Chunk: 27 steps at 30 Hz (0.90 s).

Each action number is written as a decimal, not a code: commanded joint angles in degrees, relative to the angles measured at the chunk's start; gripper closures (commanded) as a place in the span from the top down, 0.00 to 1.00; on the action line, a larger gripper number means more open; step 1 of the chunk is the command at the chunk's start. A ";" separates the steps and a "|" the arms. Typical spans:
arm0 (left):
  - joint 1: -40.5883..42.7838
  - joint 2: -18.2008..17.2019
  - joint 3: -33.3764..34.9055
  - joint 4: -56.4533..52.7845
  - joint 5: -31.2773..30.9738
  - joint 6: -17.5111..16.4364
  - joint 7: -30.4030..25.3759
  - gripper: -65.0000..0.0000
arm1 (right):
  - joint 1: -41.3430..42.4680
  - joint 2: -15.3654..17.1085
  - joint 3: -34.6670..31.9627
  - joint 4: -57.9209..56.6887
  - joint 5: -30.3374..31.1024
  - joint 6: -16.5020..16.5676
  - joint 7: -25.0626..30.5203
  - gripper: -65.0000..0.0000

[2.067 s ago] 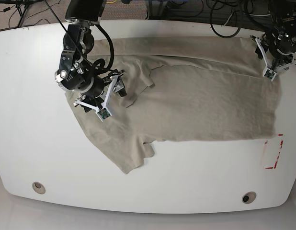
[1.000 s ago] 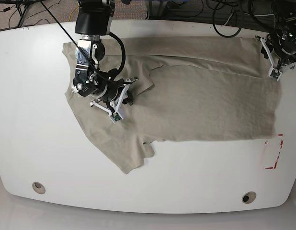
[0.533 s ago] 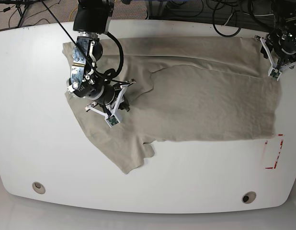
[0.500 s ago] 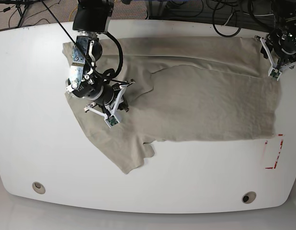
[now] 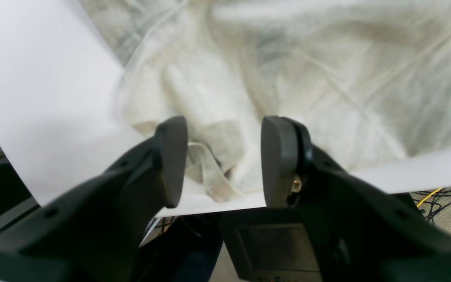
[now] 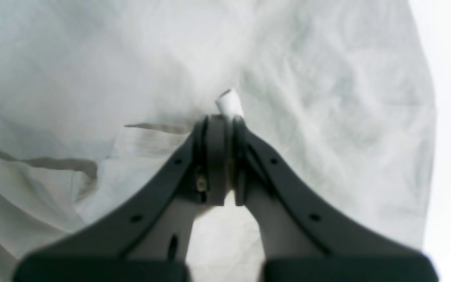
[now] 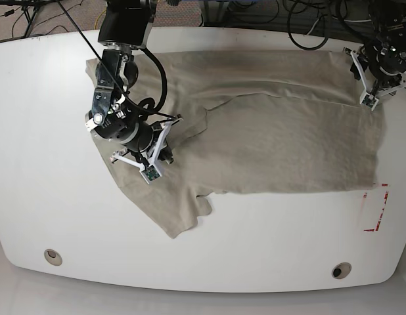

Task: Layout the t-shirt on the table in an organized manner, then fold the t-shirt properly
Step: 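Grasp the sleeve fabric with the right gripper and pull it outward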

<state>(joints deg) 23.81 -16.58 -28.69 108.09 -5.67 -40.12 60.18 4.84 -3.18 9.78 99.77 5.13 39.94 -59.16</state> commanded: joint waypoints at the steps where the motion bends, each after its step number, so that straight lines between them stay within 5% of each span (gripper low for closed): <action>1: -0.12 -0.87 -0.19 0.79 0.09 0.12 -0.53 0.43 | 2.06 0.06 0.02 1.03 0.90 0.06 1.27 0.04; 21: -0.12 -0.96 -0.19 0.79 0.09 0.12 -0.53 0.43 | 6.19 1.47 0.28 -3.37 0.81 0.06 1.53 0.06; 23: -0.12 -0.96 -0.19 0.79 0.09 0.12 -0.53 0.43 | 6.19 2.17 0.20 -3.19 0.81 0.06 1.53 0.13; 27: -0.12 -0.96 -0.19 0.79 0.00 0.12 -0.53 0.43 | 5.75 2.78 0.46 -2.32 0.81 0.06 1.35 0.47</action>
<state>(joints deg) 23.81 -16.69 -28.64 108.05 -5.56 -40.12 60.20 9.65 -1.04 9.85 95.55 5.37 40.12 -58.72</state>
